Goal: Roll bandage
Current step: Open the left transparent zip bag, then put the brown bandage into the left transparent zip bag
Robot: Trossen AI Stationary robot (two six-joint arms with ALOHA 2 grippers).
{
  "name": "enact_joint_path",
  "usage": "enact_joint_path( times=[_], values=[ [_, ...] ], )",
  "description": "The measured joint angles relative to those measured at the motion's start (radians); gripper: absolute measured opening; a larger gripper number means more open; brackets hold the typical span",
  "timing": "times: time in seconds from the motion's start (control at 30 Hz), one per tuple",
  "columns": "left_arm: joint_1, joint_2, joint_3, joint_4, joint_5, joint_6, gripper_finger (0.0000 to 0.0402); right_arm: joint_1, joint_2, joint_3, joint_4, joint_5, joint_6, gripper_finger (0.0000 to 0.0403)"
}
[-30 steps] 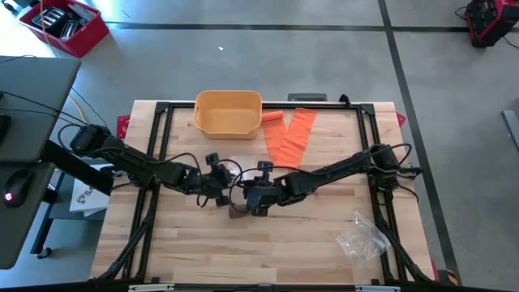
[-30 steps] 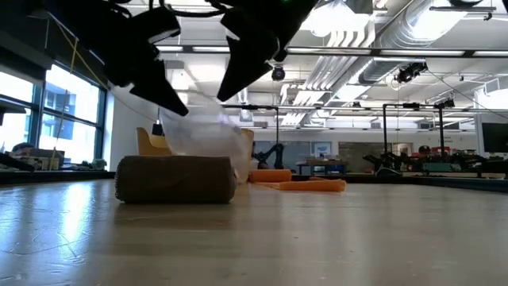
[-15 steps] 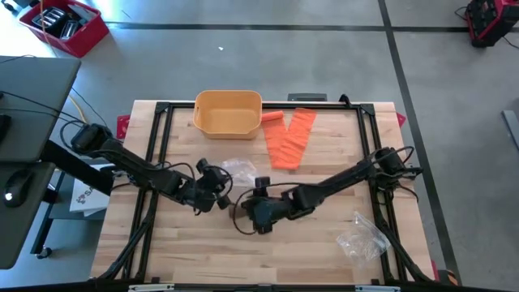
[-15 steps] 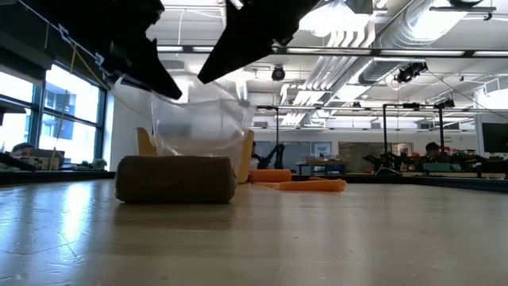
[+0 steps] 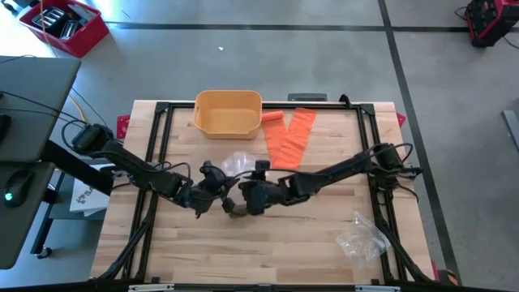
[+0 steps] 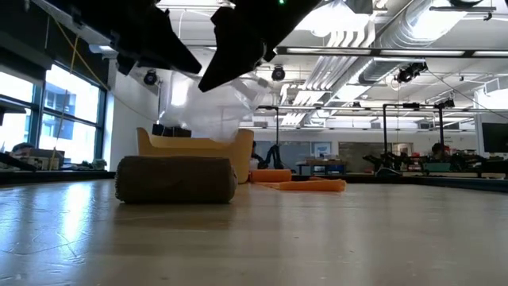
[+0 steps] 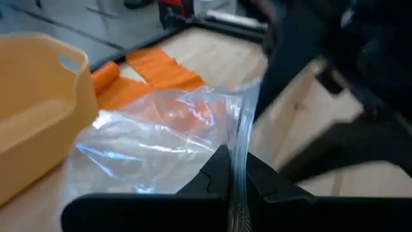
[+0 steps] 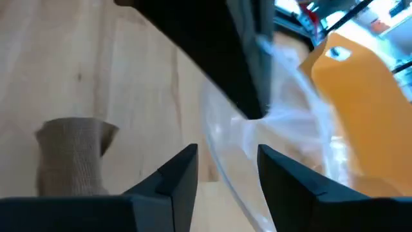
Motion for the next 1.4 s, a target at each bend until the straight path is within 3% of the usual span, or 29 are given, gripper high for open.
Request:
enact_joint_path(
  times=[0.13,0.23,0.5,0.77,0.9,1.17,1.3,1.4],
  values=[
    [-0.005,0.002,0.0,0.018,-0.068,0.024,0.0001,-0.006,0.005,0.0,-0.03,-0.178,-0.001,0.0151],
    [-0.021,0.002,0.0,0.01,-0.142,0.051,0.0,-0.005,0.008,0.0,-0.059,-0.239,-0.007,0.0151],
    [-0.046,0.003,-0.001,-0.072,-0.175,0.012,0.0,0.026,-0.009,0.0,-0.062,-0.037,-0.048,0.0151],
    [-0.052,0.096,-0.019,-0.094,-0.163,-0.089,0.0,0.071,-0.061,0.0,-0.057,-0.033,-0.02,0.0151],
    [-0.06,0.155,-0.019,-0.025,-0.159,-0.09,0.0,0.084,-0.072,0.0,-0.062,0.068,0.052,0.0151],
    [-0.063,0.179,-0.019,0.035,-0.145,-0.081,0.0,0.04,-0.005,0.0,-0.16,0.056,0.203,0.015],
    [-0.071,0.178,-0.019,0.041,-0.149,-0.074,0.0,0.029,0.045,0.0,-0.174,0.093,0.224,0.0126],
    [-0.073,0.178,-0.019,0.04,-0.148,-0.079,0.0,0.027,0.056,0.0,-0.196,0.151,0.248,0.0079]
  ],
)
